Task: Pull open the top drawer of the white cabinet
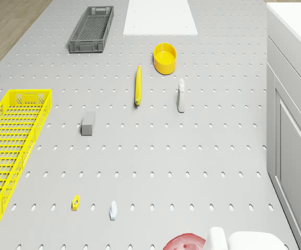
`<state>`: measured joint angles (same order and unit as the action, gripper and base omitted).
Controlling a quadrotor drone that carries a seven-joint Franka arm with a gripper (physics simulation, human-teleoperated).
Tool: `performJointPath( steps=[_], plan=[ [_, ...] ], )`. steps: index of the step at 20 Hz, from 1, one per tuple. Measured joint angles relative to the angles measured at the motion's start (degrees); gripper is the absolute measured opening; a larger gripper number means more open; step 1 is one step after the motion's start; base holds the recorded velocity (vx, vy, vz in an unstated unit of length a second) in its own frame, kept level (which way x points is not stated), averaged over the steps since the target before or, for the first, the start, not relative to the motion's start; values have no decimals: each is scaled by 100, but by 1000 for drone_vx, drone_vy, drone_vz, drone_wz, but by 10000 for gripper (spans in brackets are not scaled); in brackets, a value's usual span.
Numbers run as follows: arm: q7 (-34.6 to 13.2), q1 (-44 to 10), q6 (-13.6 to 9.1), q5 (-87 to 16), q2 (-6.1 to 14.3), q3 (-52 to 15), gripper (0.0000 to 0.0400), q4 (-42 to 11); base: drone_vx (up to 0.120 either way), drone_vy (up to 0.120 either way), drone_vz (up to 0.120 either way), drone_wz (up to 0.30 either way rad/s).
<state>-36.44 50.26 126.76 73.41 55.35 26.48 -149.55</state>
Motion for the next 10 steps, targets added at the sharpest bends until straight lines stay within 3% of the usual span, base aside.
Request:
performJointPath(
  steps=[10],
  plan=[
    [459, 175, 312, 931, -666, -564, 305, 251, 0, 0, 0, 0]
  ],
)
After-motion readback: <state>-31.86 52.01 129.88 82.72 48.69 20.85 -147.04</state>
